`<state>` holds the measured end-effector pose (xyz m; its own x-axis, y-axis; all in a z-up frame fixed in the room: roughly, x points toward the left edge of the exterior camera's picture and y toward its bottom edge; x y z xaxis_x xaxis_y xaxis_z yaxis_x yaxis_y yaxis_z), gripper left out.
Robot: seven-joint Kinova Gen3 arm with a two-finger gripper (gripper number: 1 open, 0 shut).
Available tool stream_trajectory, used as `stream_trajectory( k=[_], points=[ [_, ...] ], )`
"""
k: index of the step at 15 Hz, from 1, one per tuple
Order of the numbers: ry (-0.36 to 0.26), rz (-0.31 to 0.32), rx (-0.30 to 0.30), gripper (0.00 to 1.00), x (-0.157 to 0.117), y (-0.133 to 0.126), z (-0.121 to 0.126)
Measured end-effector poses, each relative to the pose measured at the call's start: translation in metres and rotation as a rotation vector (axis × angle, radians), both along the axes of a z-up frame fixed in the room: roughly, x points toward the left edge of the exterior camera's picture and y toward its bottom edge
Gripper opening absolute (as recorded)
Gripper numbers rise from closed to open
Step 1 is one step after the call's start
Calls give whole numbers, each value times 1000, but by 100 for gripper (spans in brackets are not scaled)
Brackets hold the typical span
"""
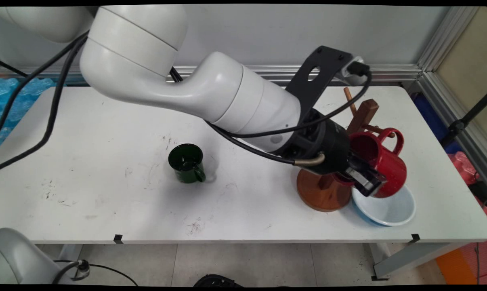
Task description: Place the picked object on the table
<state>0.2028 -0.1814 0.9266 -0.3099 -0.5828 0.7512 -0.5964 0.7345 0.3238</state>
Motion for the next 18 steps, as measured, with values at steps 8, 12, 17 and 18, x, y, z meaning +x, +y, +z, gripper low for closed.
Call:
stream_trajectory(
  k=[8,12,17,18],
  points=[
    [39,-18,34,0,-16,13,7],
    [37,-25,46,0,-17,18,8],
    [-30,-56,63,0,-3,27,11],
    [-38,-60,66,0,-1,28,12]
  ],
)
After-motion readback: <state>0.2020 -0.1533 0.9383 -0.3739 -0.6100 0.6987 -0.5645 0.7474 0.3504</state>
